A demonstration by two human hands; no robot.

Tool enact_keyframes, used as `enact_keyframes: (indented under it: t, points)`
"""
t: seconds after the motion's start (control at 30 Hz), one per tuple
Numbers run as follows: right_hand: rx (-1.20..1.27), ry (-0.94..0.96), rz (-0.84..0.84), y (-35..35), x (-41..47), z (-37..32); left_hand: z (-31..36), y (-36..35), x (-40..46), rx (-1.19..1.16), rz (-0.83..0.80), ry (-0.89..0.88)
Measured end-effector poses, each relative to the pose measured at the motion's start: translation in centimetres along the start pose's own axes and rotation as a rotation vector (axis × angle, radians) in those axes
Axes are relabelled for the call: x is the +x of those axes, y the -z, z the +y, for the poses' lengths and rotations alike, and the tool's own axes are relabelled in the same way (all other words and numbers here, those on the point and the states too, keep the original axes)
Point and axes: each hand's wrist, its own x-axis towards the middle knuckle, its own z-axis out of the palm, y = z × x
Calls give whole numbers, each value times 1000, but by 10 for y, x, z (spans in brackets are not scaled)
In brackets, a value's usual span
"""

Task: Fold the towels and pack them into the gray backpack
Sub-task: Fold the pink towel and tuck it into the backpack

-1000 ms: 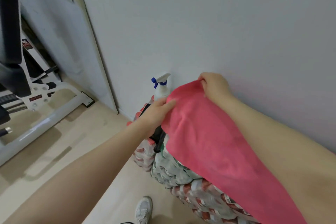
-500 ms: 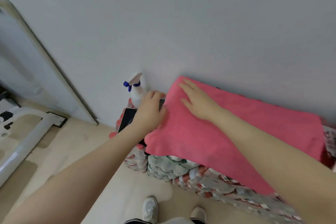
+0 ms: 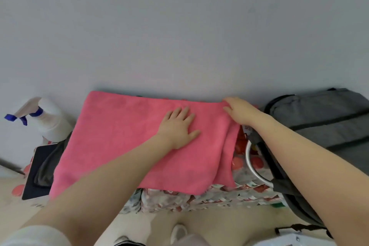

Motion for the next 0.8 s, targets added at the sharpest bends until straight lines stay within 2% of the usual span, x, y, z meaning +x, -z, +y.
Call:
enact_keyframes:
  t: [0.13, 0.23, 0.4, 0.47, 0.63, 0.73, 0.8]
  points:
    - [-57, 40, -27, -3, 24, 14, -2, -9, 6, 68, 13, 39]
    - [-127, 58, 26, 4, 29, 24, -1, -10, 6, 89, 27, 58]
    - [-187, 101, -73, 33, 21, 48, 3, -10, 15, 63, 65, 174]
    - [-32, 147, -34, 43, 13, 56, 6, -9, 19, 53, 68, 219]
    - [610, 183, 124, 51, -4, 25, 6, -4, 21, 34, 40, 240]
    - [934, 224, 69, 50, -8, -13, -1, 8, 11, -116, 76, 187]
    - [1016, 352, 43, 51, -11, -44, -10, 18, -6, -205, 180, 189]
